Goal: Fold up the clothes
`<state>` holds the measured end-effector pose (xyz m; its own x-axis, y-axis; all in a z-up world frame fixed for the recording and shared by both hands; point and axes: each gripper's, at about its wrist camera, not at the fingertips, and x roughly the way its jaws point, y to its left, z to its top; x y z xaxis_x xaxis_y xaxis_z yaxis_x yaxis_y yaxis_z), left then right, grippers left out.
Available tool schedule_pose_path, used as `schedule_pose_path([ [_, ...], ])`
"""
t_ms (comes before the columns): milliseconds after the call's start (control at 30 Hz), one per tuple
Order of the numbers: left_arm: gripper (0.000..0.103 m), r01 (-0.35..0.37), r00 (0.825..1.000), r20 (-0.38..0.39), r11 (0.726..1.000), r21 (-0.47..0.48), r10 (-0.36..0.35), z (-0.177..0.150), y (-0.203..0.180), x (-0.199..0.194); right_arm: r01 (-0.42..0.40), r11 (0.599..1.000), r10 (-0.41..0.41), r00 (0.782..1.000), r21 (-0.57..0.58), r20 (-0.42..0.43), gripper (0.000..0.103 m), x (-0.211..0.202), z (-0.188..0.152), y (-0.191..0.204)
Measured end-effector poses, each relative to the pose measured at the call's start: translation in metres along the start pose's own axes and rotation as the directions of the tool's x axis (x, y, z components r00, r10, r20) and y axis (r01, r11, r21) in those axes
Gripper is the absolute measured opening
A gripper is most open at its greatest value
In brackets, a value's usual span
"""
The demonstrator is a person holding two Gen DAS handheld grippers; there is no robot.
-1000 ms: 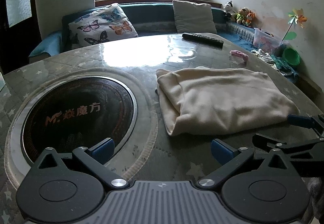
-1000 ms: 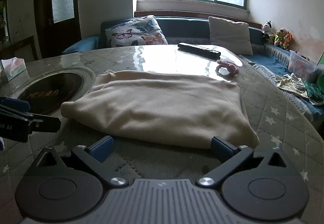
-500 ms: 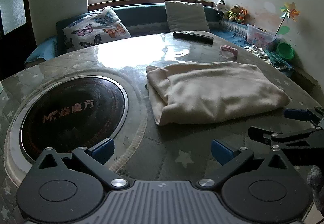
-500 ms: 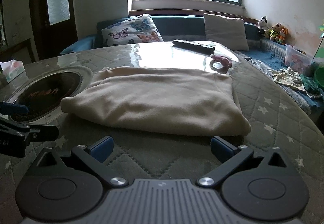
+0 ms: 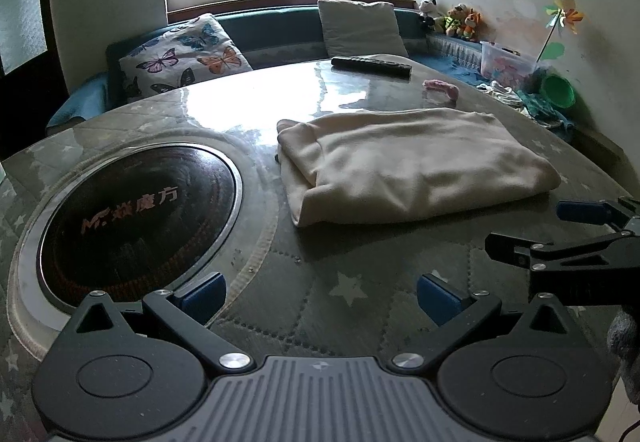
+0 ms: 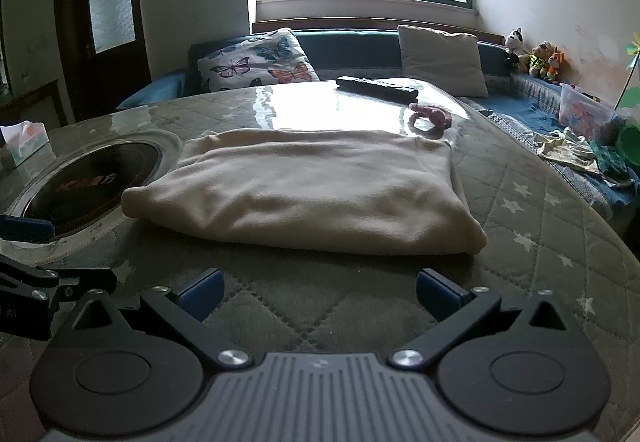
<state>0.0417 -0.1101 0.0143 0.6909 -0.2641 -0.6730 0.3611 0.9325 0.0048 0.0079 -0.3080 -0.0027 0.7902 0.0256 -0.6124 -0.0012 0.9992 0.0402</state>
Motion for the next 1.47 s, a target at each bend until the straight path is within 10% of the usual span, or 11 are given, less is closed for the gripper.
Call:
schedule_pose_path([
  [1467,0.103,0.023,0.999,0.039,0.999,0.049,-0.024,-0.018,-0.02,-0.02,0.009,1.0,-0.009,1.0,0.03,0.009,0.103,-0.024,-0.017,-0.002],
])
